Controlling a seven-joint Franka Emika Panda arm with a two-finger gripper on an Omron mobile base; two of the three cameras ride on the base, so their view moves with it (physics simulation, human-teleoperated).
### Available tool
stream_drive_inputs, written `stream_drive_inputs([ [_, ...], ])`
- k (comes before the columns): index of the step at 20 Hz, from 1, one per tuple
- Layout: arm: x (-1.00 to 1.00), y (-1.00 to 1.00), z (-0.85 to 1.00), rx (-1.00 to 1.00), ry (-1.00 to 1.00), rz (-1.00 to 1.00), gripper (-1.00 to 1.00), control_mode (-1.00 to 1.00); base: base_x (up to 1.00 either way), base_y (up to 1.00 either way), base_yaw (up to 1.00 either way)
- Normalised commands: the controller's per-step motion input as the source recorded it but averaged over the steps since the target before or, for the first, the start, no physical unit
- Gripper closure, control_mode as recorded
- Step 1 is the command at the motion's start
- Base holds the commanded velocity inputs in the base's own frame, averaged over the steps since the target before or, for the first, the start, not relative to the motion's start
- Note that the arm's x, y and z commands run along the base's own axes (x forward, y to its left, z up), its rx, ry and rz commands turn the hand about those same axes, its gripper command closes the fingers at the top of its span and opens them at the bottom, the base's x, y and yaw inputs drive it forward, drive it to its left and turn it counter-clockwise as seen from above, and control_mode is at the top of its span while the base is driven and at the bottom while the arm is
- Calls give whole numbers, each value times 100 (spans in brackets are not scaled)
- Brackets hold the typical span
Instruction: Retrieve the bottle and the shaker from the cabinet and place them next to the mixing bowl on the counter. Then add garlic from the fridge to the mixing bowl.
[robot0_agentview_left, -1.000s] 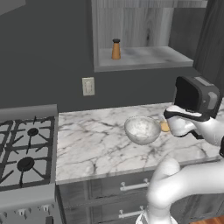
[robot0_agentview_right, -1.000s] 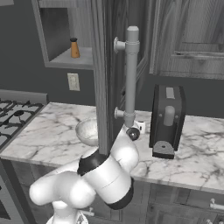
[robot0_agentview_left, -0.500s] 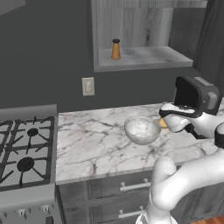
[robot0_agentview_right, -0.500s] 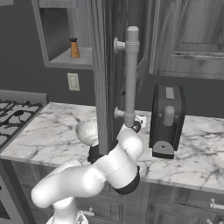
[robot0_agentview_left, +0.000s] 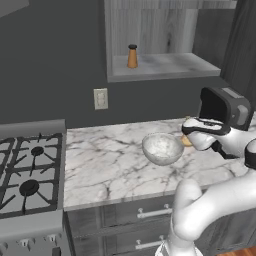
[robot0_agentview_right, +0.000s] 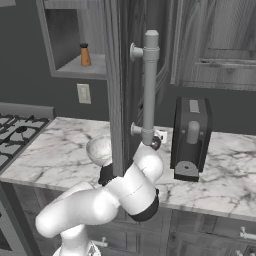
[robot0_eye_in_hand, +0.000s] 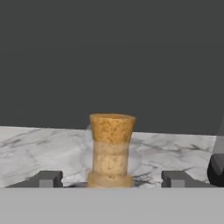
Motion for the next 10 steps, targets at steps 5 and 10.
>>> stream_drive_inputs([
  [5, -56, 0, 0, 0, 0, 0, -100, -100, 0, 0, 0],
  [10, -33, 0, 22, 0, 4, 1, -100, -100, 0, 0, 0],
])
